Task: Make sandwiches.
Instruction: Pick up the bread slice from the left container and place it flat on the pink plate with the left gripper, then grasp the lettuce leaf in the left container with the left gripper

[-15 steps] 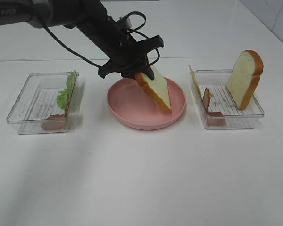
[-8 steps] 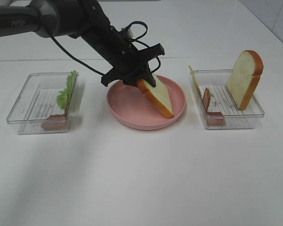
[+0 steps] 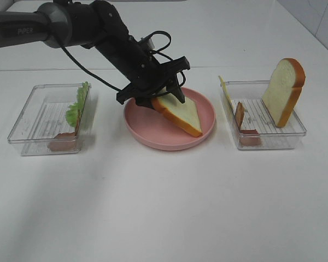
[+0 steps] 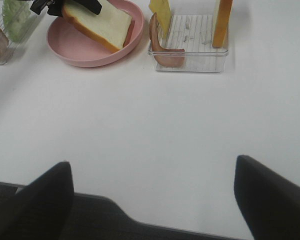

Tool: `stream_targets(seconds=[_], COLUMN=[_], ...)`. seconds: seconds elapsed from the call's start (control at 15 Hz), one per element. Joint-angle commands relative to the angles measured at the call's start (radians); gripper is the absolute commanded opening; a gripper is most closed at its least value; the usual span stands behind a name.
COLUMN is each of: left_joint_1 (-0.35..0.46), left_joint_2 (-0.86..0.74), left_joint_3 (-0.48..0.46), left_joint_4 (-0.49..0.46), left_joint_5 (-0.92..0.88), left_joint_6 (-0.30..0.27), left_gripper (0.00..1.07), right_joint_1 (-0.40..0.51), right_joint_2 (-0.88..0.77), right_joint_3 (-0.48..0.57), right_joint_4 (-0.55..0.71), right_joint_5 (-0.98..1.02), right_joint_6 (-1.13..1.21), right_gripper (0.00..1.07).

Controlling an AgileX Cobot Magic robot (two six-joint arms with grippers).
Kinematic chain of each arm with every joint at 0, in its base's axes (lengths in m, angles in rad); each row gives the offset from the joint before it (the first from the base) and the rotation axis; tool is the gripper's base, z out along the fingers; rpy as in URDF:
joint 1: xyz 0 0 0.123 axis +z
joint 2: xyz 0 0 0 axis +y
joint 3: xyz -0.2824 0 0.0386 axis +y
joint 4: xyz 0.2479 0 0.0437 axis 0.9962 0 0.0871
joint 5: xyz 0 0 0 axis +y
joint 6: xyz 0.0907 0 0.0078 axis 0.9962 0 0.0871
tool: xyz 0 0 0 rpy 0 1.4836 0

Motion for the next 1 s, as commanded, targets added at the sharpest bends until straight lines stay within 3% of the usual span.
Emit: stream_targets(seconds=[0.07, 0.2, 0.47, 0.73, 1.0], left_joint_1=[-0.006, -0.006, -0.006, -0.006, 0.000], left_joint_2=[-0.005, -0.008, -0.008, -0.008, -0.095], left_joint_3=[-0.007, -0.042, -0.217, -0.355, -0.346], left_joint_4=[0.028, 0.114, 0.363, 0.479, 0.601], left_joint_5=[0.038, 0.091, 0.304, 0.464, 0.463], left_joint_6=[-0.024, -0.040, -0.085, -0.081, -0.056], left_gripper=[0.74, 0.76, 0.76, 0.77, 0.80], right_joint_1=[-0.003, -0.003, -0.003, -0.003, -0.003], right_joint_2=[-0.029, -0.029, -0.029, -0.029, -0.029], right_joint_3=[0.004, 0.004, 0.004, 0.004, 0.004], right_joint_4=[0.006, 0.006, 0.006, 0.006, 0.006], right_joint_5=[-0.009, -0.009, -0.009, -0.009, -0.009], right_joint_6=[-0.006, -0.006, -0.006, -0.006, -0.006], right_gripper=[0.85, 0.85, 0.85, 0.85, 0.85])
